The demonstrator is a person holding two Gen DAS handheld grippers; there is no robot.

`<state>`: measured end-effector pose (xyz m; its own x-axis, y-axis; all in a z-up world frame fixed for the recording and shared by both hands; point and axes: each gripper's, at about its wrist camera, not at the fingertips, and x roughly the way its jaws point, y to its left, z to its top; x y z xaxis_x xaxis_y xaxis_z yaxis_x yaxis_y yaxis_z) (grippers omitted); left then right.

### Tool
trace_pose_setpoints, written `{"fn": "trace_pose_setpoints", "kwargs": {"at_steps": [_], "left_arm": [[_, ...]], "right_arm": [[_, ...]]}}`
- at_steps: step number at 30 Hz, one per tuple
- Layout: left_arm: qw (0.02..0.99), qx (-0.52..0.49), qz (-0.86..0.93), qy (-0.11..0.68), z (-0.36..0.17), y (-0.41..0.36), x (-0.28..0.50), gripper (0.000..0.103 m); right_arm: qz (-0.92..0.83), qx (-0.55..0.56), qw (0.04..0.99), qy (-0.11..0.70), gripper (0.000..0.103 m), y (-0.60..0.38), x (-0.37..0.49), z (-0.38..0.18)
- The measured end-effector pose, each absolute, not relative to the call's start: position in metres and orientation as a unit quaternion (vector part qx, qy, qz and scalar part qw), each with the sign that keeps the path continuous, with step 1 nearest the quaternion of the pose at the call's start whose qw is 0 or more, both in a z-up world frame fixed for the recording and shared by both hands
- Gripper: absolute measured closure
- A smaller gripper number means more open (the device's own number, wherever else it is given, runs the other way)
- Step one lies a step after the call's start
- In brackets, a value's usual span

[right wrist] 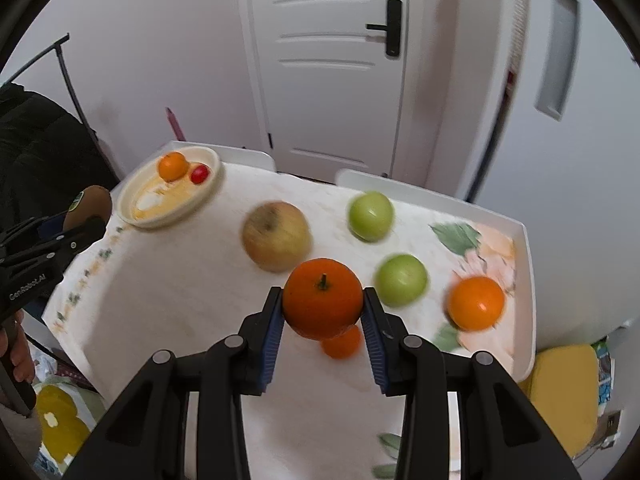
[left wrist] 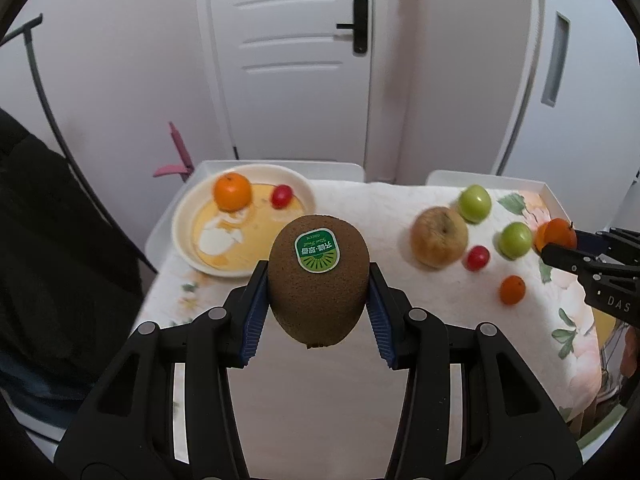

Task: Organize fruits
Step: 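Carry the kiwi with the left gripper into the bowl and release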

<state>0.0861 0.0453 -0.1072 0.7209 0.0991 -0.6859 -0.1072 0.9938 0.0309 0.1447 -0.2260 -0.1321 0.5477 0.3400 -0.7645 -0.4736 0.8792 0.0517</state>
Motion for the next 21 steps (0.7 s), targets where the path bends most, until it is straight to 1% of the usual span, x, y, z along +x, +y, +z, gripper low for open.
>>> {"fn": "trace_pose_setpoints", "kwargs": {"at_steps": [10, 21], "left_arm": [[0.927, 0.004, 0.053, 0.372, -0.099, 0.111, 0.11, 0.053], [0.921, 0.004, 0.048, 0.388, -0.131, 0.182, 0.164, 0.053]], "right_arm": [[0.261, -0.085, 0.869, 0.412, 0.068, -0.147, 0.153, -0.114], [0.273, -0.088, 0.859, 0.423, 0.068, -0.06, 0.186, -0.126]]}}
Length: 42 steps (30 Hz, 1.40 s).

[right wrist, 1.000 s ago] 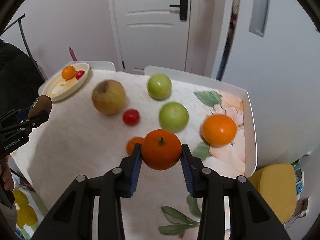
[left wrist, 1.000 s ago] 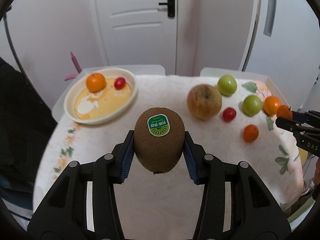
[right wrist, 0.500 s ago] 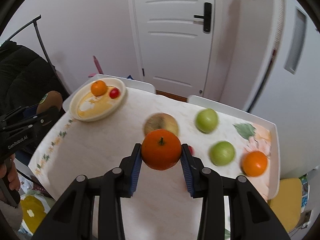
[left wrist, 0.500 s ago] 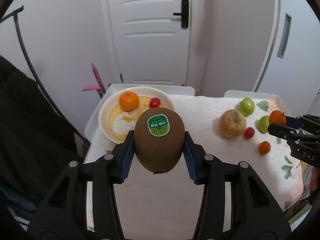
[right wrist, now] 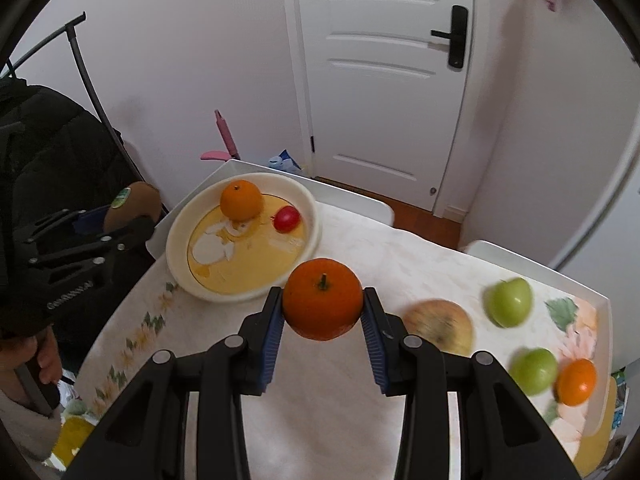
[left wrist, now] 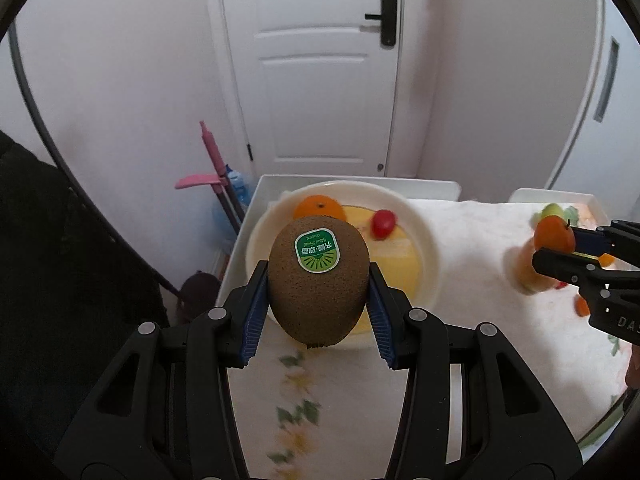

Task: Organize fruits
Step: 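Carry the kiwi with the left gripper into the bowl and release, then lower the tangerine into the bowl and open the right gripper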

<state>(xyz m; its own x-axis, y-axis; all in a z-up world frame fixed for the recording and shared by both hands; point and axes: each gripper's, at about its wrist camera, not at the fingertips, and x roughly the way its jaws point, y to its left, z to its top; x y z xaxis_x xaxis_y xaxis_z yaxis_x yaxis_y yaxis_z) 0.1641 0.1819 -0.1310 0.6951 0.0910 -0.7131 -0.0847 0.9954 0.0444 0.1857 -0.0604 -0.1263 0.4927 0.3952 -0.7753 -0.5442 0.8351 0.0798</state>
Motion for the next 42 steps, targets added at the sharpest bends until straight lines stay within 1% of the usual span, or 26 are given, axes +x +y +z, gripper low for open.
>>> {"fn": "trace_pose_setpoints", "kwargs": {"at_steps": [9, 17, 25, 29, 30, 31, 32, 33, 34, 36, 42], "left_arm": [[0.912, 0.019, 0.047, 0.407, -0.168, 0.211, 0.208, 0.053], [0.902, 0.043, 0.06, 0.426, -0.194, 0.213, 0.232, 0.053], [0.893, 0.066, 0.066, 0.441, -0.205, 0.205, 0.239, 0.053], [0.891, 0.054, 0.07, 0.444, -0.206, 0.206, 0.238, 0.052], [0.892, 0.052, 0.071, 0.444, -0.204, 0.207, 0.238, 0.05], [0.895, 0.052, 0.074, 0.437, -0.201, 0.206, 0.235, 0.039], [0.897, 0.054, 0.077, 0.431, -0.197, 0.206, 0.232, 0.016], [0.901, 0.055, 0.081, 0.422, -0.192, 0.206, 0.229, 0.006], [0.907, 0.055, 0.084, 0.408, -0.185, 0.206, 0.224, 0.0], [0.913, 0.051, 0.082, 0.397, -0.174, 0.206, 0.217, 0.0], [0.911, 0.04, 0.096, 0.398, -0.16, 0.204, 0.196, 0.0]], "right_arm": [[0.272, -0.089, 0.848, 0.445, 0.068, -0.013, 0.216, -0.153], [0.265, -0.088, 0.844, 0.458, 0.068, 0.007, 0.236, -0.165], [0.257, -0.091, 0.843, 0.463, 0.068, 0.009, 0.244, -0.168], [0.256, -0.086, 0.843, 0.465, 0.068, 0.007, 0.245, -0.169], [0.257, -0.086, 0.843, 0.465, 0.068, 0.007, 0.245, -0.169], [0.257, -0.087, 0.843, 0.464, 0.068, 0.007, 0.245, -0.169], [0.258, -0.086, 0.844, 0.463, 0.068, 0.007, 0.245, -0.168], [0.26, -0.086, 0.844, 0.462, 0.068, 0.006, 0.245, -0.167], [0.261, -0.086, 0.844, 0.461, 0.068, 0.005, 0.245, -0.166], [0.265, -0.087, 0.844, 0.458, 0.068, 0.003, 0.245, -0.163], [0.281, -0.092, 0.841, 0.452, 0.068, -0.001, 0.244, -0.154]]}}
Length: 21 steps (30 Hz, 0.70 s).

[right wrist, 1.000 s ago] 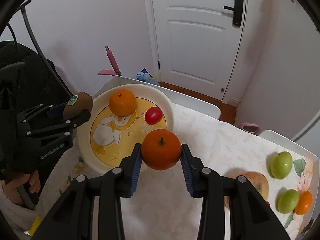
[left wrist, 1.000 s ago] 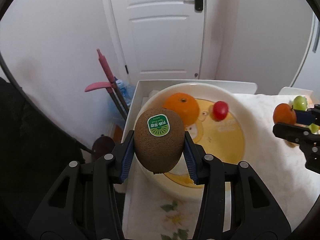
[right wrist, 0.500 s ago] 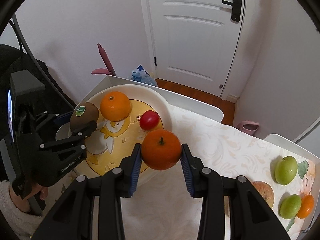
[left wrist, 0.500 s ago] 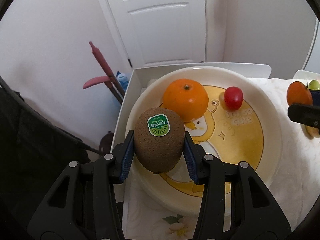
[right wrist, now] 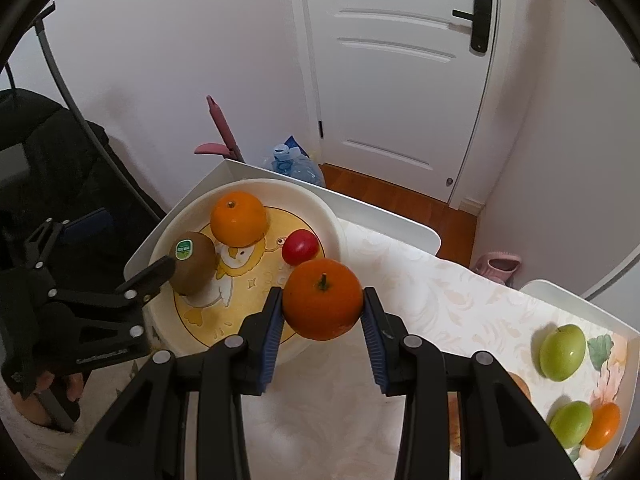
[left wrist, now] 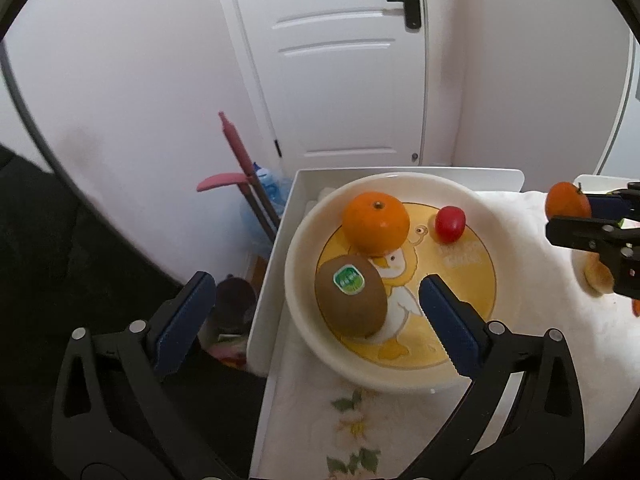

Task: Organize fruits
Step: 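Lower the tangerine into the bowl and open the right gripper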

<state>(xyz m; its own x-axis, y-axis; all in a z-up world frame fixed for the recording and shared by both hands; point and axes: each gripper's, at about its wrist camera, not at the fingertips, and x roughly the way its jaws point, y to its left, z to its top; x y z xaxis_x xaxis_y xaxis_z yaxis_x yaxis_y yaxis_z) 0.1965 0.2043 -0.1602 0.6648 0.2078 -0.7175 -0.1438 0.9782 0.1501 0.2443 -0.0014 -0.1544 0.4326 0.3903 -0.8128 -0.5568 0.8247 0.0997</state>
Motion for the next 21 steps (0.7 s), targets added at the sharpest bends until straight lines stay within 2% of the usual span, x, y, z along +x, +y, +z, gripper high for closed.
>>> {"fn": "trace_pose_setpoints", "kwargs": {"at_steps": [10, 21], "left_arm": [[0.908, -0.012, 0.116, 0.402, -0.148, 0.201, 0.157, 0.0], [0.904, -0.028, 0.137, 0.405, -0.148, 0.201, 0.138, 0.0]], "right_arm": [[0.32, -0.108, 0.826, 0.452, 0.068, 0.005, 0.246, -0.152], [0.354, -0.14, 0.797, 0.469, 0.068, 0.03, 0.253, -0.18]]}}
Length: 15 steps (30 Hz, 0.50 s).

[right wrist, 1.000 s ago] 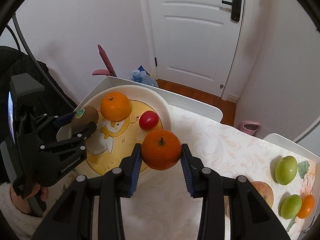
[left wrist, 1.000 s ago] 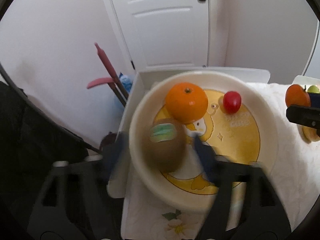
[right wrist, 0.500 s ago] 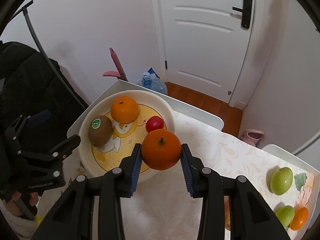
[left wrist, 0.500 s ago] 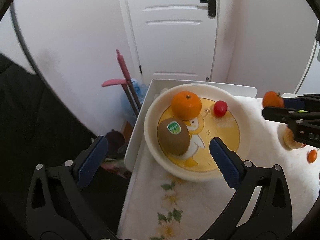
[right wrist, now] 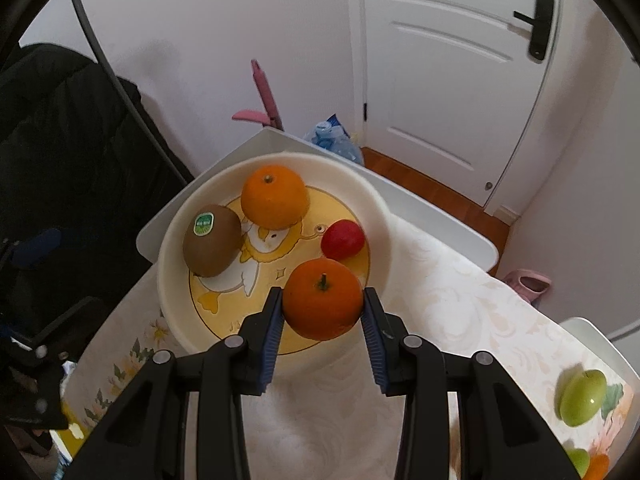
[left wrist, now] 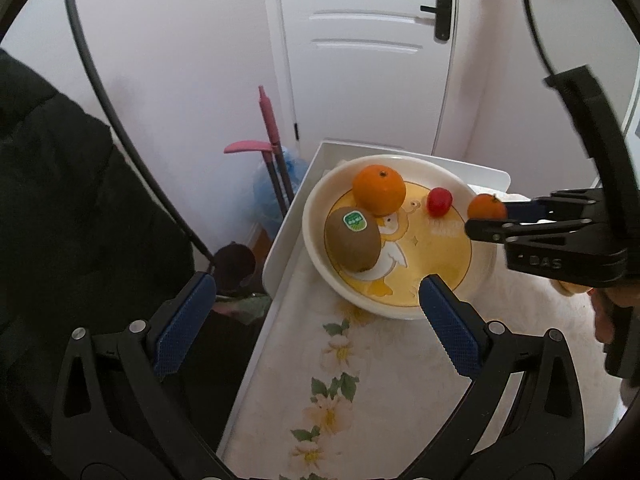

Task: Organize fruits
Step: 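Lower the tangerine into the bowl and open the right gripper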

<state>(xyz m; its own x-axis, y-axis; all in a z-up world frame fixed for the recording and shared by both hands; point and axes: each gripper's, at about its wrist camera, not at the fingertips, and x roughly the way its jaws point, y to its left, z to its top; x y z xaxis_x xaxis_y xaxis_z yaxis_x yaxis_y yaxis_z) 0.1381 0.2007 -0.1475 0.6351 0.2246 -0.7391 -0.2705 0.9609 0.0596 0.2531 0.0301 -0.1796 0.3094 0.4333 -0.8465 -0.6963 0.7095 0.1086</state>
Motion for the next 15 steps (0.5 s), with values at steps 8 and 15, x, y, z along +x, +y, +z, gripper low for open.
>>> {"fn": "trace_pose_setpoints", "kwargs": {"at_steps": [8, 15], "left_arm": [[0.897, -0.046, 0.143, 0.416, -0.162, 0.205, 0.144, 0.0], [0.896, -0.051, 0.137, 0.419, -0.164, 0.205, 0.145, 0.0]], "right_arm": [[0.353, -0.154, 0.792, 0.473, 0.068, 0.04, 0.257, -0.207], [0.354, -0.14, 0.803, 0.459, 0.053, 0.04, 0.259, -0.208]]}}
